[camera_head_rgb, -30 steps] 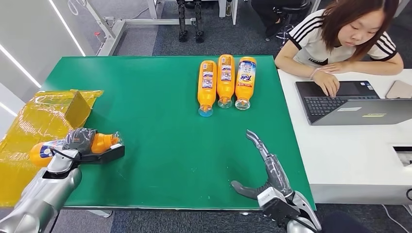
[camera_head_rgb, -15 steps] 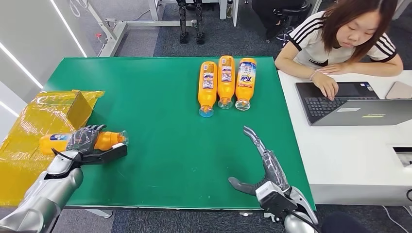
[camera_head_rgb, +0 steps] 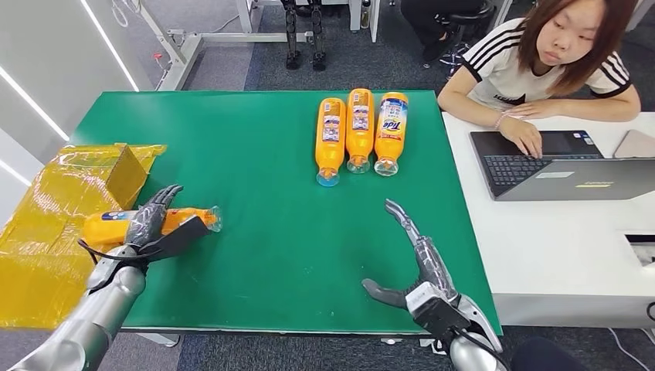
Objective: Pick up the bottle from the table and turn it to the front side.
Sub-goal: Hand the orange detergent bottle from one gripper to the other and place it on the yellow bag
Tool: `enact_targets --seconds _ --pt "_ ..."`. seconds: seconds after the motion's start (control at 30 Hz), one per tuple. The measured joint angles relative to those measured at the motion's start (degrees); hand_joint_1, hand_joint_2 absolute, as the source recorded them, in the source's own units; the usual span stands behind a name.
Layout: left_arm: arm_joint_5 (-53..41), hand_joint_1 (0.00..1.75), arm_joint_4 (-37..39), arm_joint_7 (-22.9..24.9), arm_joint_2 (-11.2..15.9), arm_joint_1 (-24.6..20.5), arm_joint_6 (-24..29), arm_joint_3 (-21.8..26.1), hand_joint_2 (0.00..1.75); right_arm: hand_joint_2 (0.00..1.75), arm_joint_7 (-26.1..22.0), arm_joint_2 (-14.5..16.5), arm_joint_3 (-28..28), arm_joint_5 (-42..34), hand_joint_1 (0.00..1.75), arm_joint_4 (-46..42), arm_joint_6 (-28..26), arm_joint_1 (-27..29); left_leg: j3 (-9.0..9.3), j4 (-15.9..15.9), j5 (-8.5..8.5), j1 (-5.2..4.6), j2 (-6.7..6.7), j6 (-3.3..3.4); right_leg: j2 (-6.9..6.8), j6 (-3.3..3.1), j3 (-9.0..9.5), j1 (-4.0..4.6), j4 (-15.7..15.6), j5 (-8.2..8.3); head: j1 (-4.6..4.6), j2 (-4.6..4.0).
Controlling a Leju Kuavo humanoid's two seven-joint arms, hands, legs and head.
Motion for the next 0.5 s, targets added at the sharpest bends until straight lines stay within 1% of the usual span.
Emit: enact_targets --seconds 0.07,0.17,0.27,0.37,0.5 --pt "5.45 0.0 -2.75 -1.25 -0.57 1.54 -1.67 0.04 1.75 1.75 -0.28 0.0 0.48 -0.89 0.0 1.09 0.27 -1.12 0.01 0.0 0.01 0.0 -0.02 0.0 -0.01 0.0 0.0 0.0 0.0 0.0 0.0 0.0" --pt "13.39 0.0 -7.99 -1.73 -1.74 4.29 -3.83 0.02 1.75 1.75 -0.59 -0.01 1.08 -1.9 0.0 2.69 0.25 -2.37 -0.03 0.01 0.02 0.0 -0.03 0.01 -0.02 0.0 -0.02 0.01 -0.01 0.0 0.02 0.0" --pt "18.64 0.0 -12.94 -2.04 -3.01 6.74 -3.86 -0.03 1.75 1.75 -0.74 -0.05 1.63 -2.55 0.0 3.91 -0.13 -2.98 -0.08 0.03 0.01 0.0 0.05 0.02 0.09 -0.01 -0.1 0.01 -0.03 0.02 0.02 0.0" --pt "24.83 0.0 -18.95 -4.21 -4.76 8.68 -1.18 -0.03 1.75 1.75 -0.87 -0.15 1.86 -3.17 0.0 4.72 -1.05 -3.08 -0.15 0.07 0.0 0.0 0.05 0.02 0.11 -0.01 -0.18 0.01 -0.05 0.02 0.02 0.0" --pt "33.92 0.0 -30.29 -6.27 -7.95 10.59 5.93 -1.34 1.75 1.75 -1.39 -0.16 2.1 -4.31 0.0 5.33 -2.92 -2.82 -0.28 0.09 -0.04 0.0 0.02 0.02 0.09 0.02 -0.27 0.01 -0.07 0.0 0.01 0.0"
